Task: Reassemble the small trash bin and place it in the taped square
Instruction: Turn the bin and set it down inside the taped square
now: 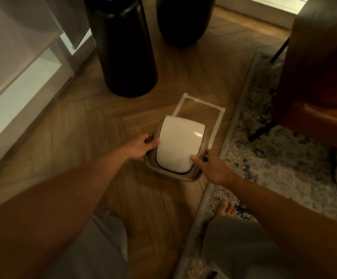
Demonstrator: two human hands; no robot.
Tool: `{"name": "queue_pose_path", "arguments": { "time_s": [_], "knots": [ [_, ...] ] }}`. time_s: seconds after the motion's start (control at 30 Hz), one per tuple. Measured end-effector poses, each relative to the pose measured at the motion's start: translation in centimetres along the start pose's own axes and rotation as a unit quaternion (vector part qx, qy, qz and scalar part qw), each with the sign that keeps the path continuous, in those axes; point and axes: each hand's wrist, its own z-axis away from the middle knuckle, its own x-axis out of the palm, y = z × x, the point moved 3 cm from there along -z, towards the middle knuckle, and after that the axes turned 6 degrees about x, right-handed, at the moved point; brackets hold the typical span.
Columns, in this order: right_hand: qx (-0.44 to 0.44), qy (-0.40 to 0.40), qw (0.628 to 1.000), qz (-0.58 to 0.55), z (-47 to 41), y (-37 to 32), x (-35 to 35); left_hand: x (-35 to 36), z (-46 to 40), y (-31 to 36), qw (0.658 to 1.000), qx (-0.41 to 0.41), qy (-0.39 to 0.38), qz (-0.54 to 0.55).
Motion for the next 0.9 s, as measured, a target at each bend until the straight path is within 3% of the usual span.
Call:
{"name": "queue_pose_path", "arguments": {
  "time_s": [0.53,0.63,0.73,0.9],
  "knots": [
    [-0.038,0.014,0.999,-0.028,0.0,0.4,0.4,0.4,-1.3,-0.4,0.999,0.033,0.005,-0.018],
    [-0.021,0.003,1.0,-0.008,0.5,-0.4,-0.3,0.5,-1.0,0.2,0.996,0.08,0.036,-0.023],
    [-0.032,0.003,0.998,0.055,0.8,-0.6,-1.0,0.3,0.0,1.0,0.978,0.181,0.077,-0.067],
    [-0.089,0.038,0.987,0.13,2.1,-0.6,-0.6,0.6,0.9,-0.2,0.978,0.179,0.001,-0.105]
  ]
}}
